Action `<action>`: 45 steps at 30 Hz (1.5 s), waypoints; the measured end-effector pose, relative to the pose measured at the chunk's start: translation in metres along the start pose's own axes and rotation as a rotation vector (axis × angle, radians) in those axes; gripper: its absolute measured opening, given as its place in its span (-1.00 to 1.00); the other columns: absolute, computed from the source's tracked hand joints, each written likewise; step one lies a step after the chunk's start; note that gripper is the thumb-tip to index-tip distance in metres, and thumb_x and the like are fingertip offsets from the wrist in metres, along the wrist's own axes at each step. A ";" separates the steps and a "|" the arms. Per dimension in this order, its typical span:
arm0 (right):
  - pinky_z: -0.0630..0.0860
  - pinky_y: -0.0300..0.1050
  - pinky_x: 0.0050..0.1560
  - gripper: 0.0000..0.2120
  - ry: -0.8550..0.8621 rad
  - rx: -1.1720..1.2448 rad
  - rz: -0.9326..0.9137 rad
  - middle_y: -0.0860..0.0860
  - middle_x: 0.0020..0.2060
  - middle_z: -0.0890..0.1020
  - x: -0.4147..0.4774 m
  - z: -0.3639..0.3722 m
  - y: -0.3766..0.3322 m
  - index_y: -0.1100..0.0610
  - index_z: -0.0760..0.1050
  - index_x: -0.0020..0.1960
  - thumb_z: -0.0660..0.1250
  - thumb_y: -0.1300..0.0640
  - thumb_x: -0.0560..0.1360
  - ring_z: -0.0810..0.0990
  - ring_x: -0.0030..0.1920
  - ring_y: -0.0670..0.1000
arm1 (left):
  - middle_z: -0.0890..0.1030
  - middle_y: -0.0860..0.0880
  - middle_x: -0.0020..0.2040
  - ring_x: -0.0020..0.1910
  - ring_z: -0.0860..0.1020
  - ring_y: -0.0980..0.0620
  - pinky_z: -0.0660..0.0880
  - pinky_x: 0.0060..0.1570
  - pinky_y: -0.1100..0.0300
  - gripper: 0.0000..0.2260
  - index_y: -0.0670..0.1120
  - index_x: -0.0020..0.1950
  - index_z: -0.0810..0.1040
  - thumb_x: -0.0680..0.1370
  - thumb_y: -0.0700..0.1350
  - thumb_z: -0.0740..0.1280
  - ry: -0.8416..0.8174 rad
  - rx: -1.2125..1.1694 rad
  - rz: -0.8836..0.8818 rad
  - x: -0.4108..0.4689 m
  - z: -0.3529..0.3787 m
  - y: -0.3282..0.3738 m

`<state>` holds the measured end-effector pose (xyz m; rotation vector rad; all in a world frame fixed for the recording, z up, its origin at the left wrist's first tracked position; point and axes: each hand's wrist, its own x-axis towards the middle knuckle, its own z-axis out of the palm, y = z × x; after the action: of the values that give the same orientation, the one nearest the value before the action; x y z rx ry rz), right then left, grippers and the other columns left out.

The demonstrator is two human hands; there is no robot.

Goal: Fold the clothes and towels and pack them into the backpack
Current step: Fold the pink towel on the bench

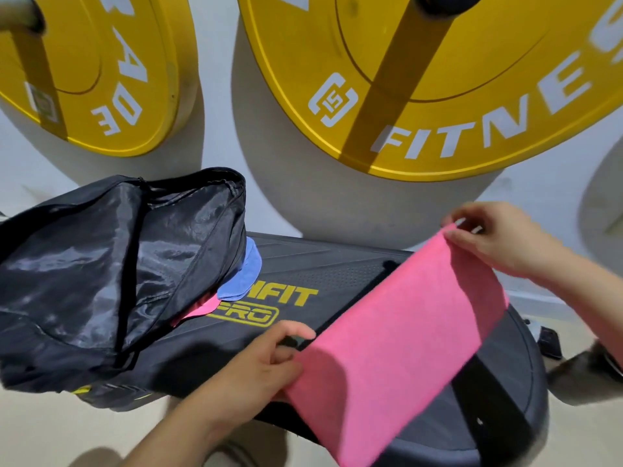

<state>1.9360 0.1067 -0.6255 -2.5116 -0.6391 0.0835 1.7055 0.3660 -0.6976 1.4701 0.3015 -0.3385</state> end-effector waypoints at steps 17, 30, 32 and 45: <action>0.12 0.15 0.43 -0.47 -0.244 -0.379 -0.091 0.06 0.46 0.34 -0.082 0.224 -0.035 -0.03 0.33 0.46 -0.02 -0.19 0.56 0.31 0.46 0.13 | 0.54 0.06 -0.41 -0.44 0.48 0.16 0.47 -0.38 0.32 -0.72 -0.09 -0.18 0.66 0.52 -0.40 0.26 0.381 0.129 -0.149 0.009 0.023 -0.083; -0.15 0.20 0.47 -0.18 -0.576 -0.278 0.002 0.01 0.55 -0.22 -0.110 0.185 -0.077 -0.04 -0.23 0.57 -0.23 -0.46 0.44 -0.26 0.54 0.03 | 0.66 0.17 -0.17 -0.15 0.61 0.21 0.52 -0.07 0.29 -0.57 0.29 -0.10 0.65 0.33 -0.25 0.31 0.268 0.634 0.017 0.005 0.009 -0.083; -0.03 0.16 0.47 -0.02 -0.537 -0.196 0.008 -0.02 0.57 -0.09 -0.138 0.195 -0.087 -0.03 -0.08 0.57 -0.36 -0.50 0.27 -0.13 0.55 0.00 | 0.63 0.17 -0.21 -0.16 0.57 0.23 0.48 -0.09 0.31 -0.64 0.23 -0.01 0.66 0.33 -0.16 0.34 0.248 0.674 0.037 0.004 0.008 -0.083; 0.59 -0.11 0.02 -0.63 -0.037 -0.160 -0.217 -0.12 0.06 0.67 -0.180 0.220 -0.057 -0.01 0.61 0.07 0.30 0.11 0.28 0.66 0.08 -0.02 | 0.44 0.06 0.31 0.29 0.39 0.02 0.44 0.16 0.15 -0.50 0.09 0.24 0.46 0.31 0.16 0.34 0.184 1.375 0.482 0.000 0.002 -0.098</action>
<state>1.7117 0.1744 -0.7956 -2.5789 -0.9631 -0.0011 1.6660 0.3574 -0.7871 2.8534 -0.2332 0.0421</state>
